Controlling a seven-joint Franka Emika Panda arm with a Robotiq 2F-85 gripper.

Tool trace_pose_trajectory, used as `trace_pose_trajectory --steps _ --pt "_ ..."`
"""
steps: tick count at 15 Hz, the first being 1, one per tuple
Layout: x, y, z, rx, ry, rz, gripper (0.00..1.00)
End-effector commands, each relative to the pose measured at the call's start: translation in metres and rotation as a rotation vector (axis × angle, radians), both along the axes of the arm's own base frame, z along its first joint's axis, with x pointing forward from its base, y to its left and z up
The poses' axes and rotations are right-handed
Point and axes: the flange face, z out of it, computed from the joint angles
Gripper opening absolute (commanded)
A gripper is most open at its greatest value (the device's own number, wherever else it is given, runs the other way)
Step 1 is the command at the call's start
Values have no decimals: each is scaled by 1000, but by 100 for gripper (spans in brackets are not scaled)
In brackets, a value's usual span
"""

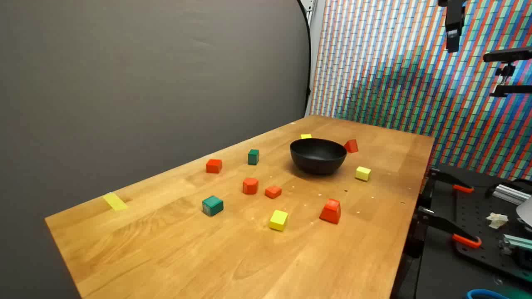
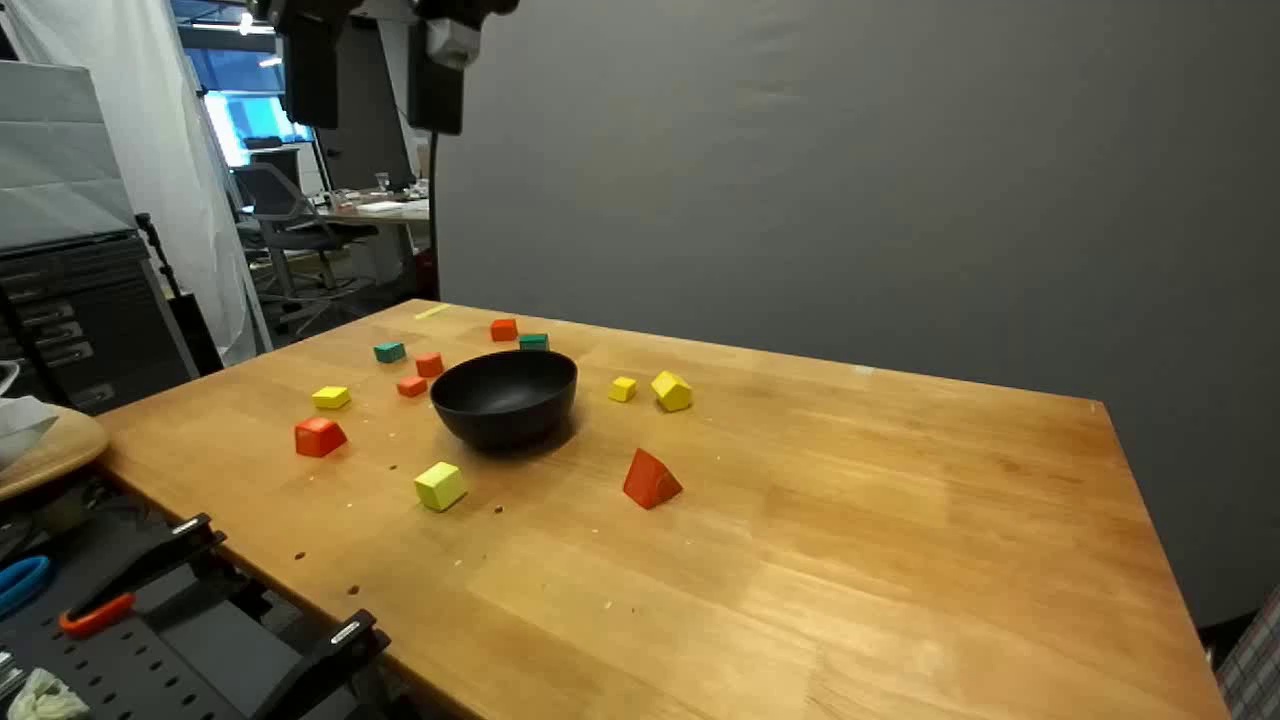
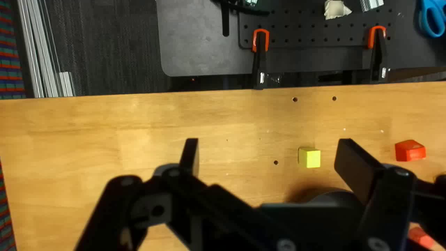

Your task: Pick up all the cubes and put them in the black bowl

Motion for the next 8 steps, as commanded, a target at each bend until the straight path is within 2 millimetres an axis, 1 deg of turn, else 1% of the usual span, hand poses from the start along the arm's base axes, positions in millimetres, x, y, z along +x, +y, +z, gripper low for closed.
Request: trace_pose_trajectory --steps 1,7,8 --pt "1 0 2 -1 -2 -1 100" --pt "2 -1 6 -5 -12 -2 100" --pt "7 2 6 14 -25 -7 100"
